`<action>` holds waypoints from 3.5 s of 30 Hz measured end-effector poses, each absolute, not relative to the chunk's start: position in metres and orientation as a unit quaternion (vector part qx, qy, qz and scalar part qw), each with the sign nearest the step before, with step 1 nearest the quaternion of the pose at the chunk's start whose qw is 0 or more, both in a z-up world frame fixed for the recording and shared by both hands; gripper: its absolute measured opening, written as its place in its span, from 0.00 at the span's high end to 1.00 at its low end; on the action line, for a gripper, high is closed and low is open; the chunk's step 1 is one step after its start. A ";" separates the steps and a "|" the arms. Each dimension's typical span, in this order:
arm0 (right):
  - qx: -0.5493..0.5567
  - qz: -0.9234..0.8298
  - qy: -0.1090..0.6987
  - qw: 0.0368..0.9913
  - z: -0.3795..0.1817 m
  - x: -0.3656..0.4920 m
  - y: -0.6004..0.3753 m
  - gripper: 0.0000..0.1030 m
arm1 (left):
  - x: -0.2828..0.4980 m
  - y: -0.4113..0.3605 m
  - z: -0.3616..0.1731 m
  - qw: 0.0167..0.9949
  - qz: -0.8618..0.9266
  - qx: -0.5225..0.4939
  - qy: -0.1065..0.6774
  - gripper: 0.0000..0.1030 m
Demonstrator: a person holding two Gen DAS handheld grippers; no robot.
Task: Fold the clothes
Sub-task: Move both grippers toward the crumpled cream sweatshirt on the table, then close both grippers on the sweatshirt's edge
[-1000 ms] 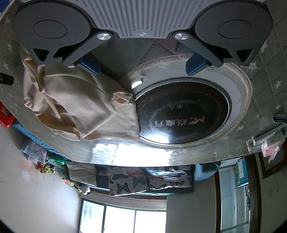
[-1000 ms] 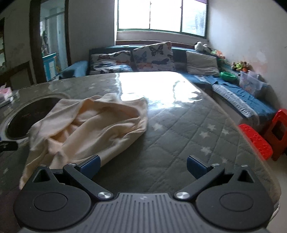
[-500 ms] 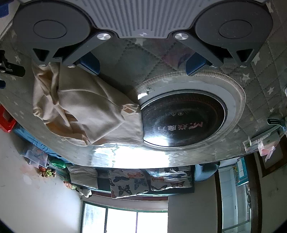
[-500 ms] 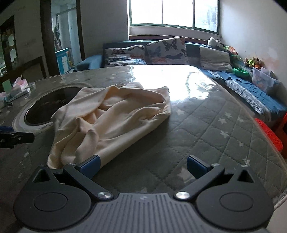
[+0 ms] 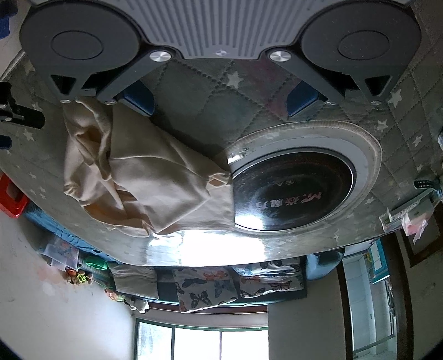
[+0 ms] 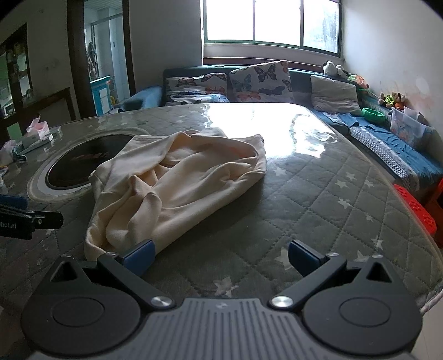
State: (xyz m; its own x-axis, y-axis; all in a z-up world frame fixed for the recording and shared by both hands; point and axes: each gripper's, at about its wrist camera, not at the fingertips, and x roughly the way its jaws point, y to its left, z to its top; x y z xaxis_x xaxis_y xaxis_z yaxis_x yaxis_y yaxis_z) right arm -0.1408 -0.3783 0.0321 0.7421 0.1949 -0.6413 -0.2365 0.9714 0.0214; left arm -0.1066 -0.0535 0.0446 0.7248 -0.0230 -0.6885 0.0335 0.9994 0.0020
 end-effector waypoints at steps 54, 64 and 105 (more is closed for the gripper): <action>-0.053 0.144 0.358 0.921 0.032 -0.139 -0.362 0.00 | -0.105 -0.078 0.040 0.918 -0.034 0.043 0.393 0.00; -0.056 0.151 0.359 0.920 0.033 -0.132 -0.360 0.00 | -0.100 -0.079 0.044 0.918 -0.038 0.046 0.392 0.00; -0.091 0.189 0.392 0.896 0.025 0.084 -0.355 0.57 | 0.107 -0.131 0.046 0.909 -0.181 0.102 0.361 0.19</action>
State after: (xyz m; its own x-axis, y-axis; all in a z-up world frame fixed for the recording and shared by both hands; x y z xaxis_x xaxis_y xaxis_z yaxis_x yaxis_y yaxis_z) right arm 0.0839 -0.3547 0.0246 0.6215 0.2677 -0.7363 -0.4104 0.9118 -0.0149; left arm 0.1075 -0.1308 0.0462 0.6738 -0.2548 -0.6935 0.4023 0.9139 0.0551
